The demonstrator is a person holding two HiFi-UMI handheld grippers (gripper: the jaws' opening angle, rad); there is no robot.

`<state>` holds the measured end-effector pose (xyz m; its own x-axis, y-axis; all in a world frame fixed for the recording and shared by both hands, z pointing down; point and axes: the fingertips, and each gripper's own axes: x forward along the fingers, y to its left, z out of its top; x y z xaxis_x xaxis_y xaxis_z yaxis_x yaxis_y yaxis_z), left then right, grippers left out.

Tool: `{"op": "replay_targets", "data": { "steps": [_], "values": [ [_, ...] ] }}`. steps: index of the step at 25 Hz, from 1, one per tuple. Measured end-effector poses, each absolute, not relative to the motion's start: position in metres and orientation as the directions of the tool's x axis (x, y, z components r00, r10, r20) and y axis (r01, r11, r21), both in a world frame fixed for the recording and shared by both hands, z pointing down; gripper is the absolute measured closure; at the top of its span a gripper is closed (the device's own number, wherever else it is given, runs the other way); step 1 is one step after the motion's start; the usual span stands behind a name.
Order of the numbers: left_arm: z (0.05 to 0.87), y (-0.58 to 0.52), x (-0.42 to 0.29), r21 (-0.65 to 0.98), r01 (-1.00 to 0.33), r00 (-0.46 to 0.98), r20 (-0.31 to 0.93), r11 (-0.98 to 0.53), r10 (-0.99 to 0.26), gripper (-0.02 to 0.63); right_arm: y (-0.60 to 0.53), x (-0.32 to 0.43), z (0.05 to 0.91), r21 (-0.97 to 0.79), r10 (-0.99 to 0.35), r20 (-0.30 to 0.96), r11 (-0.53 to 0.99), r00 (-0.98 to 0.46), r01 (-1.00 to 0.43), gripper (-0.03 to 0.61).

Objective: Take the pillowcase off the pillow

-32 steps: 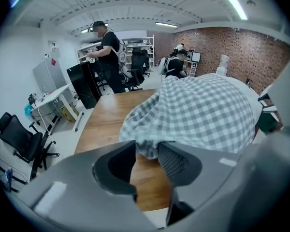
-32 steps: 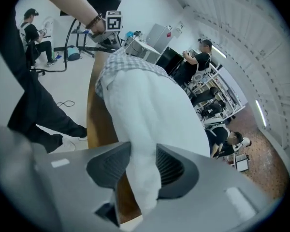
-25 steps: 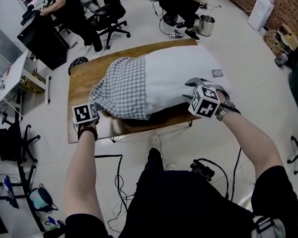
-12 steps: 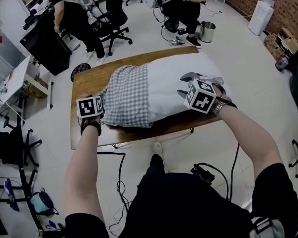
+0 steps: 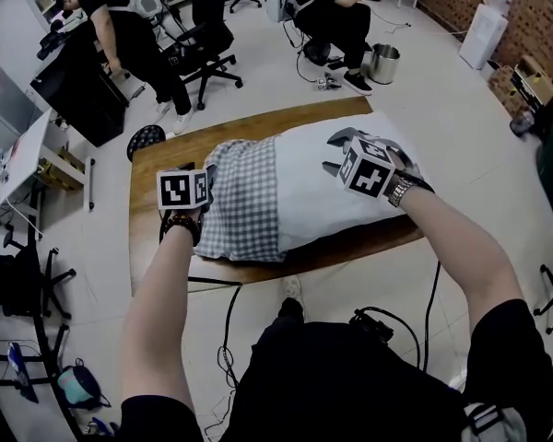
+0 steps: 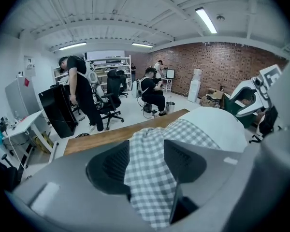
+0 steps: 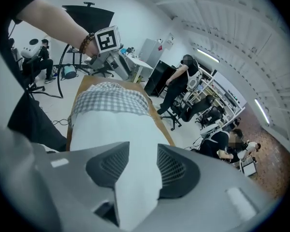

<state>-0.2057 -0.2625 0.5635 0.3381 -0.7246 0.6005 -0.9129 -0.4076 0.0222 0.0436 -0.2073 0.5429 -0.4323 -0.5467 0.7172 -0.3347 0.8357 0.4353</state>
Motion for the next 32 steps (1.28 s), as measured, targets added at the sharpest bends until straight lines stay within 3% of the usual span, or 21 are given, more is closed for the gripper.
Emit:
{"op": "replay_targets", "data": {
  "steps": [15, 24, 32],
  "values": [
    [0.571, -0.353, -0.185, 0.040, -0.836, 0.430, 0.668, -0.548, -0.607, 0.360, -0.303, -0.002, 0.541, 0.339, -0.467, 0.770, 0.877, -0.434, -0.341, 0.380],
    [0.595, -0.407, -0.187, 0.129, -0.780, 0.489, 0.737, -0.612, -0.467, 0.324, -0.360, -0.042, 0.549, 0.179, -0.324, 0.838, 0.923, -0.439, -0.340, 0.310],
    [0.630, -0.443, -0.192, 0.206, -0.748, 0.501, 0.798, -0.630, -0.334, 0.314, -0.397, -0.065, 0.579, 0.019, -0.163, 0.893, 0.945, -0.420, -0.325, 0.305]
  ]
}}
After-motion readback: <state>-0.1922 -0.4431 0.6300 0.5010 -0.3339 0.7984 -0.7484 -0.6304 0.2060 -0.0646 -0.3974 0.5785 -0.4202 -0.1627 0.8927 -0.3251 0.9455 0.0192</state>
